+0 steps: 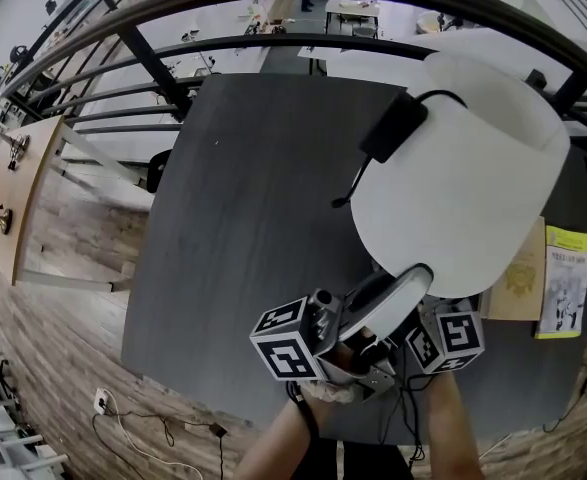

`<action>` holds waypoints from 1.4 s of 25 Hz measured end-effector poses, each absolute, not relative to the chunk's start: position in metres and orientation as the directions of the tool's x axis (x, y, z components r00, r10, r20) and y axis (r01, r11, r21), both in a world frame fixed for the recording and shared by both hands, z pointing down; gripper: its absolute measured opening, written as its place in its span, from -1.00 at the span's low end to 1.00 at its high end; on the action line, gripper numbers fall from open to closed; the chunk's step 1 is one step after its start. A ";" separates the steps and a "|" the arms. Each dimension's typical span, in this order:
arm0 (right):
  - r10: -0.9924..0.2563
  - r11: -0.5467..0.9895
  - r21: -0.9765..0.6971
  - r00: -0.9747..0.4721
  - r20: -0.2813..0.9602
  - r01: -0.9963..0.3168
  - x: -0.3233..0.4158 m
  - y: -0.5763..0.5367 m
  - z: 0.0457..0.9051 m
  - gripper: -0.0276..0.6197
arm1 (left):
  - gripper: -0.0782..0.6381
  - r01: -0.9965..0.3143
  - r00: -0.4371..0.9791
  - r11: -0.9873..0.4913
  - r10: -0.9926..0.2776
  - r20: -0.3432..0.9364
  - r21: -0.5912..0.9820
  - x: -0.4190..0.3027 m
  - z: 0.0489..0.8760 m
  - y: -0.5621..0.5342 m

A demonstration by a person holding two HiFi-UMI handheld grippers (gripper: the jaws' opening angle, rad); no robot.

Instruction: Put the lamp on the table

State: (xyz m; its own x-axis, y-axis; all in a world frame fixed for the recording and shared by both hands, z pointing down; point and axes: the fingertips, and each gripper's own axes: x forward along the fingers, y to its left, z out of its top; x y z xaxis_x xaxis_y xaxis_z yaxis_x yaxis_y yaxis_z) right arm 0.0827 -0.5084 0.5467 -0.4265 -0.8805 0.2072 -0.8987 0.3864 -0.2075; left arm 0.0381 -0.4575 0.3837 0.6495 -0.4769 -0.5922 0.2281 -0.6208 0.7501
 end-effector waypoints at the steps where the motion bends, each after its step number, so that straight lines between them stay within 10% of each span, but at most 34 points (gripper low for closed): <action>1: -0.880 0.390 -0.204 -0.429 0.205 -0.898 0.082 -0.508 0.547 -0.37 | -0.61 0.228 0.649 -0.622 -0.477 -0.593 0.749 0.037 0.384 -0.456; 35: -0.884 0.380 -0.258 -0.431 0.182 -0.888 0.083 -0.441 0.555 -0.39 | -0.55 0.226 0.622 -0.660 -0.469 -0.627 0.717 0.032 0.407 -0.412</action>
